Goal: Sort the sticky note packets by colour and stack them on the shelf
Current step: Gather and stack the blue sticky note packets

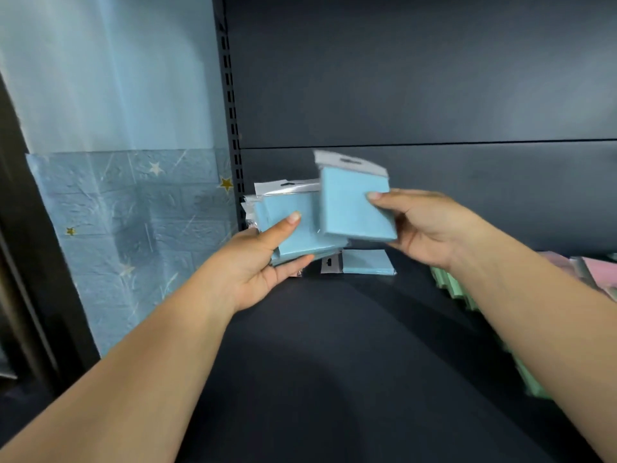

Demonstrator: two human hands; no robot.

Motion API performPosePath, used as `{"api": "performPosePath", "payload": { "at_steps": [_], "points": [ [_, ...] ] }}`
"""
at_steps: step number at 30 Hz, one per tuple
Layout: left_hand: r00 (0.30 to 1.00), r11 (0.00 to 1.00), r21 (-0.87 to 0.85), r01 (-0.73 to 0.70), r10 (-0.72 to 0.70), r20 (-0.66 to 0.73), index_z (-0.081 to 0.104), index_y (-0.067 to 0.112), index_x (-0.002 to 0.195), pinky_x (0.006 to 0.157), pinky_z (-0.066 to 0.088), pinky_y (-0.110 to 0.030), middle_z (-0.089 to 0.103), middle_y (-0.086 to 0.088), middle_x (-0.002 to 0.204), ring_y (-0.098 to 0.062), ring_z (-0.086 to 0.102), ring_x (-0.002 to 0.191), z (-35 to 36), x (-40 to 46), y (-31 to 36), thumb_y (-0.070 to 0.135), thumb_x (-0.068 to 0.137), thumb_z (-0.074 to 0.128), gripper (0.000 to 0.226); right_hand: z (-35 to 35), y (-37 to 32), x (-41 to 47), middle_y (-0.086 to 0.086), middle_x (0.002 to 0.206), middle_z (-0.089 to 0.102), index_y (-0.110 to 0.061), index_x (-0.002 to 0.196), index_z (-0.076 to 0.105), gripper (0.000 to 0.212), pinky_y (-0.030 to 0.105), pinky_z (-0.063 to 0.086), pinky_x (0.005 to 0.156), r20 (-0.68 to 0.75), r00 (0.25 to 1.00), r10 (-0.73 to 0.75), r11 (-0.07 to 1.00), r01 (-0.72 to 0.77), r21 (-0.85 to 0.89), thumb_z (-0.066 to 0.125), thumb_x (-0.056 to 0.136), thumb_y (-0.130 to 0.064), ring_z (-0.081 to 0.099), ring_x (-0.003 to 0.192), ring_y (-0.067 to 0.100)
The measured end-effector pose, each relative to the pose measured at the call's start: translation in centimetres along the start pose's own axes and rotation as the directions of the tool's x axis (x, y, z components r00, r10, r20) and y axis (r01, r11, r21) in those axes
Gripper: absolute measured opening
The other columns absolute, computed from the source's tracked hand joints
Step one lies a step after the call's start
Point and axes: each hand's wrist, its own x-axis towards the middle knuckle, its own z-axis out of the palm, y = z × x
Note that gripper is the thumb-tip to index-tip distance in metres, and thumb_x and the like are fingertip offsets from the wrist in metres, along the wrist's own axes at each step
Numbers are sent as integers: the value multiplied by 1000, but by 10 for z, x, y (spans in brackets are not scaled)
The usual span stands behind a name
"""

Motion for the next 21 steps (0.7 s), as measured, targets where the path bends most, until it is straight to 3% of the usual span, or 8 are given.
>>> {"api": "performPosePath", "payload": {
  "at_steps": [3, 6, 11, 14, 17, 19, 21],
  "points": [
    [996, 999, 36, -6, 3, 89, 59, 11, 110, 57, 59, -27, 71, -7, 97, -16, 70, 79, 3, -2, -2, 28, 78, 62, 37, 10, 13, 0, 6, 83, 69, -4, 98, 64, 12, 30, 57, 71, 50, 999, 3, 988, 4, -151, 60, 86, -4, 66, 68, 15],
    [986, 994, 109, -17, -2, 166, 60, 16, 105, 60, 59, -27, 74, -3, 90, -14, 72, 74, 4, -4, -5, 37, 62, 63, 48, 15, 23, 0, 4, 88, 68, -9, 105, 60, 17, 28, 55, 69, 82, 997, 12, 988, 0, -152, 59, 88, -8, 64, 75, 16],
    [969, 975, 221, -37, -18, 245, 63, 20, 93, 61, 59, -26, 75, 1, 79, -12, 71, 70, 3, -3, -11, 4, 81, 59, 20, 17, 33, 3, 7, 108, 64, -16, 113, 49, 32, 32, 52, 78, 114, 993, -12, 963, 42, -267, 64, 85, -11, 62, 87, 19],
    [948, 955, 279, -98, 4, 319, 62, 22, 101, 72, 58, -31, 74, 2, 91, -15, 71, 83, -3, 1, -12, -2, 75, 65, 36, 7, 32, 5, 7, 115, 63, -13, 123, 48, 44, 32, 52, 86, 200, 979, 46, 972, 2, -234, 64, 83, -5, 63, 96, 21],
    [939, 882, 441, -165, 5, 343, 49, 20, 124, 83, 55, -27, 67, 0, 113, -15, 64, 103, -10, 8, -17, -5, 68, 73, 67, -2, 36, 5, 2, 104, 68, -15, 108, 60, 36, 27, 53, 87, 307, 949, 68, 958, 23, -285, 60, 81, 9, 64, 94, 16],
    [944, 828, 526, -195, 12, 330, 44, 19, 128, 83, 53, -19, 63, 2, 117, -11, 61, 106, -12, 11, -20, -7, 75, 68, 63, -4, 41, 6, 1, 103, 68, -16, 105, 59, 41, 25, 53, 86, 302, 952, 52, 952, 44, -303, 61, 77, 15, 65, 95, 15],
    [946, 791, 578, -198, 0, 324, 47, 19, 126, 85, 51, -19, 63, 2, 117, -13, 59, 110, -14, 13, -22, -9, 78, 64, 58, -4, 47, 9, 7, 112, 64, -14, 116, 54, 55, 29, 50, 91, 294, 955, 37, 941, 66, -333, 62, 73, 19, 62, 105, 21]
  ]
}}
